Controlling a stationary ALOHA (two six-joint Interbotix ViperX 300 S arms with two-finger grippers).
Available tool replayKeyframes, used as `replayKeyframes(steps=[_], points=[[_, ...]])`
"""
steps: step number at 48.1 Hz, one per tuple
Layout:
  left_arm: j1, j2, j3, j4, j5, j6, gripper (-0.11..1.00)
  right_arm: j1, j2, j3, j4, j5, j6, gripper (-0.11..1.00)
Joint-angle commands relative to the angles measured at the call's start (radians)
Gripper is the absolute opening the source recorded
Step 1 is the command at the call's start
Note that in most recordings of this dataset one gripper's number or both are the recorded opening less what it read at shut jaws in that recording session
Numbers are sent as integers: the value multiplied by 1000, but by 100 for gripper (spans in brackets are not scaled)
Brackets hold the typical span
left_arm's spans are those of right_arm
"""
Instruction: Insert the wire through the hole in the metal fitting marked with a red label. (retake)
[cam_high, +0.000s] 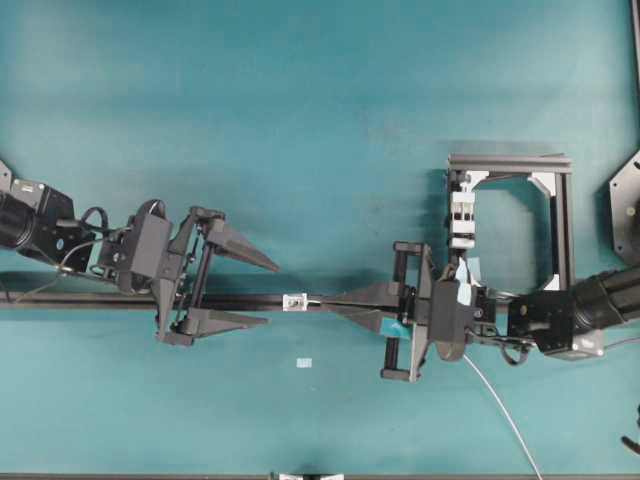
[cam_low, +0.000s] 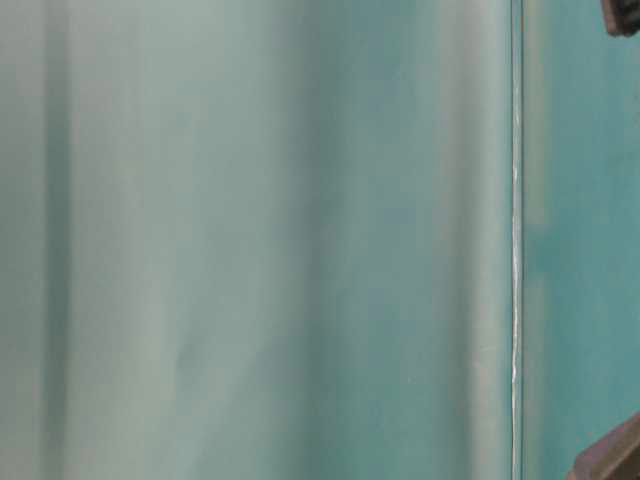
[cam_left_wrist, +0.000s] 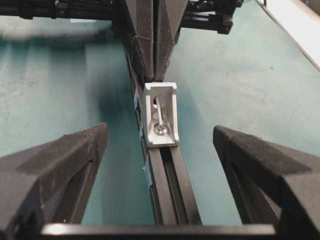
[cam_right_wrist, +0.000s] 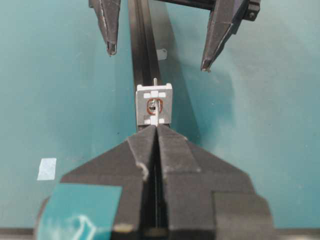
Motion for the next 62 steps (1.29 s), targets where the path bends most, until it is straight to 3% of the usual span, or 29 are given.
replayKeyframes(steps=[1,23,62], points=[[-3,-11,-11,2,2,-2,57,-8,-6,-9,-5,12,2,2],[-3,-11,-15,2,18,-3,57,-34,-6,-26,-41,43,0,2],[-3,-15,-20,2,25,-5,57,-44,-5,-37,-48,43,0,2]])
